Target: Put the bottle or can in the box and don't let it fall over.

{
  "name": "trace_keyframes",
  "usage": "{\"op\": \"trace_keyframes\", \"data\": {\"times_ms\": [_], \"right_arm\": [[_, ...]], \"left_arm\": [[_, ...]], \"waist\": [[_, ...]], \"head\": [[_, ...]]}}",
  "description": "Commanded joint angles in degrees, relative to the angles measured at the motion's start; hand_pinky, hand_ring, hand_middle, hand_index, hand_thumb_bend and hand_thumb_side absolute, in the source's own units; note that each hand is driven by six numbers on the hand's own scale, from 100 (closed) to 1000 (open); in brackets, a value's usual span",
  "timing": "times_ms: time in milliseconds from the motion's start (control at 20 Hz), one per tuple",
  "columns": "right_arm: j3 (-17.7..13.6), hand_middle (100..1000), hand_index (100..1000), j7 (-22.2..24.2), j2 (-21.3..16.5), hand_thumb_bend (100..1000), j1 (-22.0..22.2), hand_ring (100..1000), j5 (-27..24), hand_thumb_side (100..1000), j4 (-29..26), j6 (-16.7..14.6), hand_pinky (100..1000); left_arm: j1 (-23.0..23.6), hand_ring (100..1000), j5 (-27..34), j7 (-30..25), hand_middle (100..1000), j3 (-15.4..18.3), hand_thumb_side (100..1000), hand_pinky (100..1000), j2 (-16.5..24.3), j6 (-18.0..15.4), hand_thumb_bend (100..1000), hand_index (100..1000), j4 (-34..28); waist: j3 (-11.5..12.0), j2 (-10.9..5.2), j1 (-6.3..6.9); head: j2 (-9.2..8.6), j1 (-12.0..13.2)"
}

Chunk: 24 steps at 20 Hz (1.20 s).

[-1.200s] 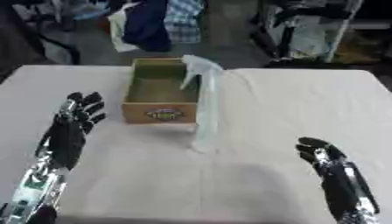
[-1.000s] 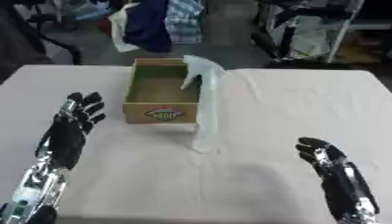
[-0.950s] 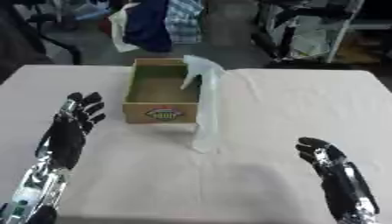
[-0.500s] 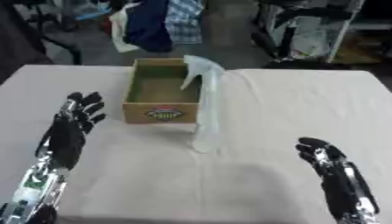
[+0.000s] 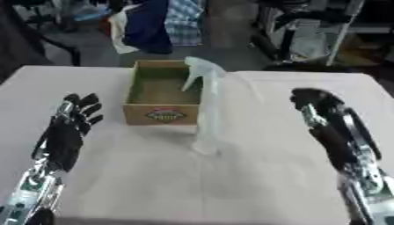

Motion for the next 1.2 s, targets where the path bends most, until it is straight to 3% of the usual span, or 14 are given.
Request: {"op": "trace_keyframes", "data": {"times_ms": [50,200,350,700,900,1200], "right_arm": [[1.43,783,798,3.04,-2.15,100,-6.22,829,2.09,384,0.18,0.61,872],[3.9,825,891,7.83,-2.22,100,-14.23,868,4.57,452,5.14,1.73,887],[6.6,889,962,15.67,-1.46,100,-20.69,929,7.72,534,11.37,1.61,915],[9.53,954,1000,32.21,4.38,100,-29.61,1000,17.47,657,25.62,-1.64,953],[8.5,952,1000,35.15,7.78,100,-31.44,1000,25.15,651,30.45,-4.67,967],[6.5,934,1000,34.21,8.85,100,-32.51,980,32.93,607,34.31,-7.68,965]], "left_arm": [[-0.17,938,-0.02,-0.31,943,0.23,888,929,1.22,-0.07,100,766,-1.2],[-0.02,938,-0.13,-0.54,943,0.05,890,929,1.23,0.0,100,766,-1.13],[0.19,938,-0.26,-0.67,943,-0.02,896,930,1.24,0.12,100,766,-0.99],[0.32,938,-0.49,-0.56,944,0.15,896,930,1.26,0.16,100,766,-0.93],[0.25,938,-0.46,-0.61,944,0.08,895,930,1.16,0.19,100,766,-0.92],[0.25,937,-0.42,-0.66,944,0.09,895,931,1.09,0.19,100,766,-0.87]], "waist": [[0.24,-0.74,-0.1],[0.54,-0.64,-0.25],[0.87,-0.54,-0.46],[1.4,-0.42,-0.59],[1.69,-0.49,-0.5],[1.91,-0.76,-0.57]], "head": [[0.3,-1.06],[0.3,-1.96],[0.3,-2.48],[0.3,-3.51],[0.3,-4.04],[0.3,-4.3]]}}
